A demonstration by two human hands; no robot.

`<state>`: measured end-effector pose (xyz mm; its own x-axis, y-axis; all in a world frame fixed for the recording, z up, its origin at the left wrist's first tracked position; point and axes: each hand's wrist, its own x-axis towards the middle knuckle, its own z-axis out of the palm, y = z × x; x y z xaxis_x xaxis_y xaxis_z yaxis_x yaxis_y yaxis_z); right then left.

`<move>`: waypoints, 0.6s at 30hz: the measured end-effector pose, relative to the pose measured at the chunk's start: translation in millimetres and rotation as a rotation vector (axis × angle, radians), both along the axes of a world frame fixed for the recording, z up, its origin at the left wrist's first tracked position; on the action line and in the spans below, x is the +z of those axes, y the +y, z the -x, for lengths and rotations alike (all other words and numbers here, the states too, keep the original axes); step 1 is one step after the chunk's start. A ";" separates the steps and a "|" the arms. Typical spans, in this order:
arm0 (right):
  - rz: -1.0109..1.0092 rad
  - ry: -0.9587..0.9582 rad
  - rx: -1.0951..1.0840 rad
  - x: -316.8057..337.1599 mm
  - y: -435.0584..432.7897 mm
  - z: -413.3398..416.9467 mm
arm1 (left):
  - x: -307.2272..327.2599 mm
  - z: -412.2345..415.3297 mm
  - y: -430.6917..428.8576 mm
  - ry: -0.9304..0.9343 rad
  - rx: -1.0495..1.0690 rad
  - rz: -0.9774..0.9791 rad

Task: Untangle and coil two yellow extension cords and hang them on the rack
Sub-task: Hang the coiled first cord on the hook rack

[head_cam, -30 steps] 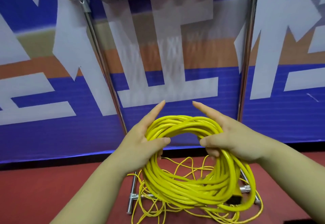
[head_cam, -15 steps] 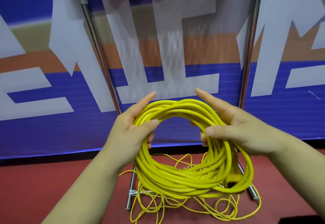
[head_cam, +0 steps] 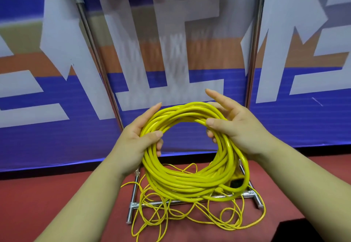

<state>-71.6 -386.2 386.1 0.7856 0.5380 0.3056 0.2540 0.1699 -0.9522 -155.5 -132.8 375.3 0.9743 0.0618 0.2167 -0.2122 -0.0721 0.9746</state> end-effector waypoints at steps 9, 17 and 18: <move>0.151 -0.149 -0.129 8.6 -14.6 -3.6 | -3.4 -22.0 -17.6 -0.039 0.202 -0.017; 0.311 -0.332 -0.151 6.4 -39.0 0.1 | 6.7 -29.7 -38.7 -0.099 0.208 -0.252; 0.326 -0.347 -0.160 7.1 -42.2 -0.3 | 10.2 -31.6 -41.7 -0.110 0.196 -0.264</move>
<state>-71.3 -428.4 393.2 0.7480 0.5300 0.3994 0.5634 -0.1892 -0.8042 -124.0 -174.5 385.4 0.9191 0.1737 0.3536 -0.2723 -0.3684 0.8889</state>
